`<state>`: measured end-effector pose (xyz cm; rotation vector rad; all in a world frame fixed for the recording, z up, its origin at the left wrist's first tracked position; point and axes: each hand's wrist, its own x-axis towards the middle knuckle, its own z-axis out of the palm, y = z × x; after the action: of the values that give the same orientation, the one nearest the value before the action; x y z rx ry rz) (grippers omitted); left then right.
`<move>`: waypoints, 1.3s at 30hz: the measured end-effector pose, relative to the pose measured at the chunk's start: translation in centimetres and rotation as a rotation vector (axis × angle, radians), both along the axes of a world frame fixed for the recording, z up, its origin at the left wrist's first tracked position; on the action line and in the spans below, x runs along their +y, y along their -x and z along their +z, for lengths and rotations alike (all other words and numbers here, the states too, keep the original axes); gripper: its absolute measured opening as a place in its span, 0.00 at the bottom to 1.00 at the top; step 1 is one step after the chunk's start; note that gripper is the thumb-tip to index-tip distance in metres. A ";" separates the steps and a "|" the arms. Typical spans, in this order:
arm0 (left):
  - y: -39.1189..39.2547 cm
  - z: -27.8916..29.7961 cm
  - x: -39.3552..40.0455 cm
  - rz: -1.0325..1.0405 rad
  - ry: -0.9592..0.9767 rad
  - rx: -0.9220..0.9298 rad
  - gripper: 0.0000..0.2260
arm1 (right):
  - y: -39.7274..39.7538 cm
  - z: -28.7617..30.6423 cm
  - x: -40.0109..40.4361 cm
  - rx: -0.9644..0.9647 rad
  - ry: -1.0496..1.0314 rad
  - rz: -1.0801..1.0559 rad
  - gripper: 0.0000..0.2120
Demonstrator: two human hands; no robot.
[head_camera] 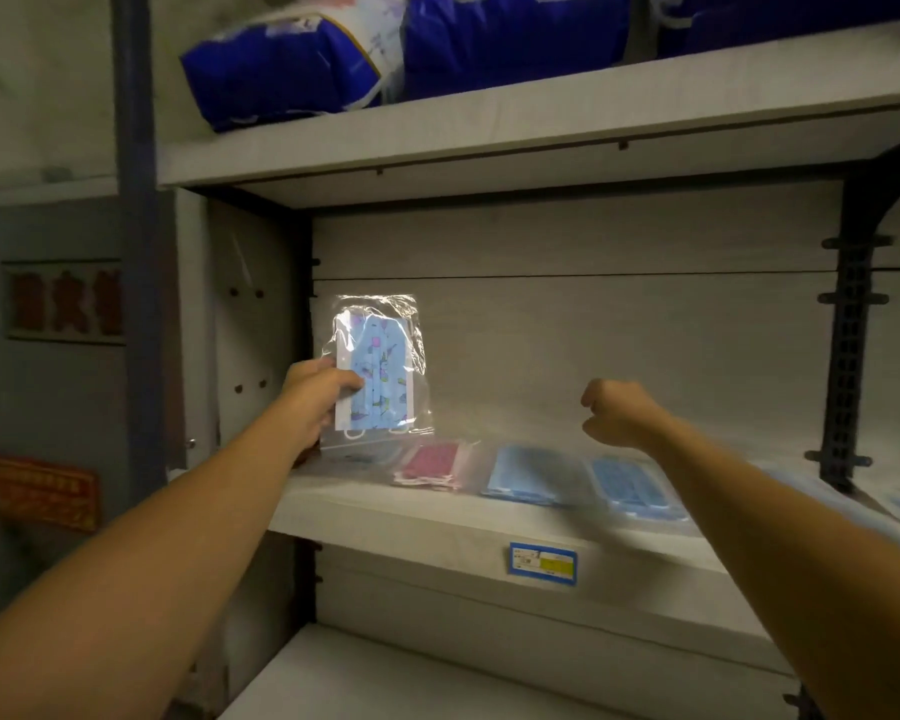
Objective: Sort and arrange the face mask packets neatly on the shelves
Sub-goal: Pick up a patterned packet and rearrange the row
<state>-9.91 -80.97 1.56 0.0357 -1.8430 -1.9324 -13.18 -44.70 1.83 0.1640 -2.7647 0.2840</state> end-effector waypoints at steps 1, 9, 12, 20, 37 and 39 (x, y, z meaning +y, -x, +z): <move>-0.3 0.2 -1.2 0.016 -0.012 0.005 0.11 | 0.3 0.1 -1.4 0.006 0.001 0.029 0.23; -2.2 -0.6 -8.9 0.068 0.000 -0.041 0.11 | 1.7 -0.3 -12.3 0.051 0.012 0.161 0.23; -1.8 -1.3 -10.9 0.054 0.015 -0.062 0.11 | 2.0 -1.3 -15.6 0.056 -0.047 0.200 0.24; 3.1 -2.8 -12.0 0.063 0.052 -0.127 0.14 | 5.2 -2.2 -18.8 0.046 -0.129 0.198 0.24; 15.2 -3.8 -8.1 -0.111 0.502 -0.403 0.19 | 14.3 -0.8 -18.2 0.014 -0.175 0.076 0.22; 15.7 -4.0 -8.0 -0.096 0.646 -0.469 0.29 | 14.9 -0.8 -18.1 0.021 -0.170 0.075 0.22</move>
<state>-25.61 -88.92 -2.49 0.2090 -2.7474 -1.3673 -28.12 -62.78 1.04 0.3121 -2.7645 0.0644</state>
